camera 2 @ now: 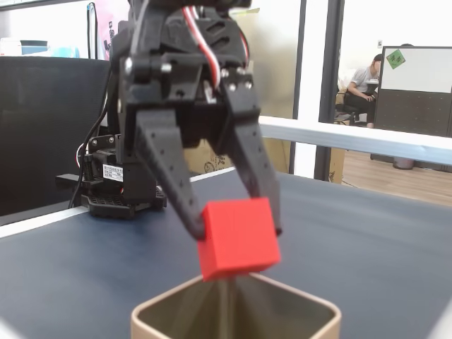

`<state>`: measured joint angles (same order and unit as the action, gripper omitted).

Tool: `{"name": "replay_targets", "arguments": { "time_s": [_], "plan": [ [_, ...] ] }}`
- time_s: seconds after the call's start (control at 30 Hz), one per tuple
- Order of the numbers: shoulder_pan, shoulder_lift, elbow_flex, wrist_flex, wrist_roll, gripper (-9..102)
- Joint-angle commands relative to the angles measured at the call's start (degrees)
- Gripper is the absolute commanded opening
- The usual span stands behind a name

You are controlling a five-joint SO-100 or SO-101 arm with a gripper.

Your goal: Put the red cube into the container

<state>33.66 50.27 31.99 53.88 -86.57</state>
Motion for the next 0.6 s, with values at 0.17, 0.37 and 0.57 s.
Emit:
{"name": "replay_targets", "arguments": {
  "time_s": [0.17, 0.37, 0.57],
  "plan": [
    [1.49, -2.46, -6.86, -2.81, 0.79, 0],
    [1.76, -3.96, -8.17, -2.99, 1.41, 0],
    [1.41, -4.48, -8.79, -3.08, 2.2, 0]
  ]
}}
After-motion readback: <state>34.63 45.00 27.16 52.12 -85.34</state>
